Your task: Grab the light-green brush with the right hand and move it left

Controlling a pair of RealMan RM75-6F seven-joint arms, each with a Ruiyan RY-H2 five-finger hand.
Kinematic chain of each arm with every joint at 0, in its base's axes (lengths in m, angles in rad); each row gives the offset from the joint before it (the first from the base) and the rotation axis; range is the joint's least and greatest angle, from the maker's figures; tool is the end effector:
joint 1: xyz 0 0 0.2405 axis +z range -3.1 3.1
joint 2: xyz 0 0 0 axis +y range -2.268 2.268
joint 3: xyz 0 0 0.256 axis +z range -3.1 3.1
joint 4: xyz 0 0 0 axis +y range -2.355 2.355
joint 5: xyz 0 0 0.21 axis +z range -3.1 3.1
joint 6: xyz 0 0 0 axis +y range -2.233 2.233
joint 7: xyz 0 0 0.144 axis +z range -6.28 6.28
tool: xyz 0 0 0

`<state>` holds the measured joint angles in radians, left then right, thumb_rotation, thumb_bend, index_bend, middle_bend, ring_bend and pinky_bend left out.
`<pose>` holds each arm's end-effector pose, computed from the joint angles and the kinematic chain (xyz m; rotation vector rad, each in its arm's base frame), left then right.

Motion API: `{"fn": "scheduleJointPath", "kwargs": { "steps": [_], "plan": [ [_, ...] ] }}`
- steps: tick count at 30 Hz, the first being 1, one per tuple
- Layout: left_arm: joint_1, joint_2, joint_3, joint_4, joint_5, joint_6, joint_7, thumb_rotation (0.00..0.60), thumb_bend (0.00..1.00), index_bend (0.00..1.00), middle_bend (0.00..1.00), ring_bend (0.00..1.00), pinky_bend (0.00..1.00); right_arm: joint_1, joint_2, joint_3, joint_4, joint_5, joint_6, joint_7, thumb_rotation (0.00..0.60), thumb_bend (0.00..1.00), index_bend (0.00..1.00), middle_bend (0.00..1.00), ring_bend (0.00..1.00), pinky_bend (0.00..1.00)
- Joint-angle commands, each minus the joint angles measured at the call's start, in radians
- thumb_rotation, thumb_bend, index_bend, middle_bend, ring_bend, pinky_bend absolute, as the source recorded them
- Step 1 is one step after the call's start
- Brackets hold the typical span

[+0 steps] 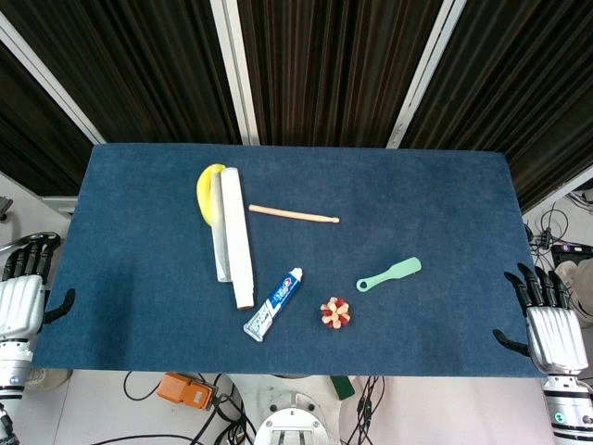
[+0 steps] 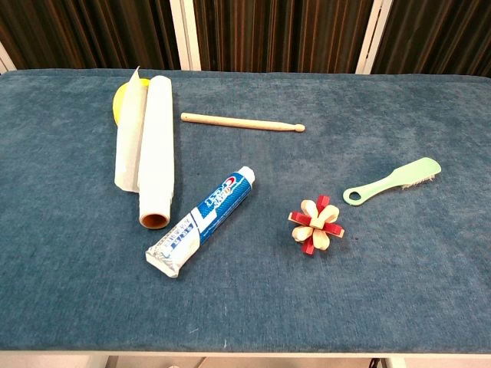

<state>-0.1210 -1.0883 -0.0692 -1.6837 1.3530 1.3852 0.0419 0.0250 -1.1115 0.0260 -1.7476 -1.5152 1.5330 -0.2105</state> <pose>-0.3150 0.1938 0.1587 -1.3311 -1.0088 -0.8192 -0.2917 -0.1565 0.1527 1.3859 -0.8563 0.8200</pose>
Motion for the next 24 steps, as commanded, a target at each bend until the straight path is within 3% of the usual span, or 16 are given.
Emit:
{"fn": "scheduleJointPath", "kwargs": {
  "steps": [1,7,12,24],
  "plan": [
    [0.001,0.000,0.001,-0.001,0.001,0.001,0.001,0.600,0.33,0.09,0.00,0.00,0.05,-0.002,0.001,0.001,0.000,-0.003,0.004,0.001,0.600,0.23,0.21,0.11,0.06,0.01],
    [0.002,-0.004,0.001,-0.005,0.000,0.005,0.009,0.600,0.33,0.09,0.00,0.00,0.05,-0.001,0.009,0.003,0.007,-0.005,-0.003,0.030,0.600,0.23,0.21,0.11,0.06,0.01],
    [0.002,-0.004,0.003,-0.011,-0.006,-0.001,0.012,0.600,0.33,0.09,0.00,0.00,0.05,0.045,0.026,0.015,0.033,-0.005,-0.078,0.150,0.600,0.23,0.23,0.11,0.06,0.01],
    [0.006,0.000,-0.001,-0.011,-0.016,0.003,0.016,0.600,0.33,0.09,0.00,0.00,0.05,0.421,0.075,0.138,0.040,0.095,-0.582,0.052,0.600,0.26,0.30,0.12,0.06,0.00]
  ]
}}
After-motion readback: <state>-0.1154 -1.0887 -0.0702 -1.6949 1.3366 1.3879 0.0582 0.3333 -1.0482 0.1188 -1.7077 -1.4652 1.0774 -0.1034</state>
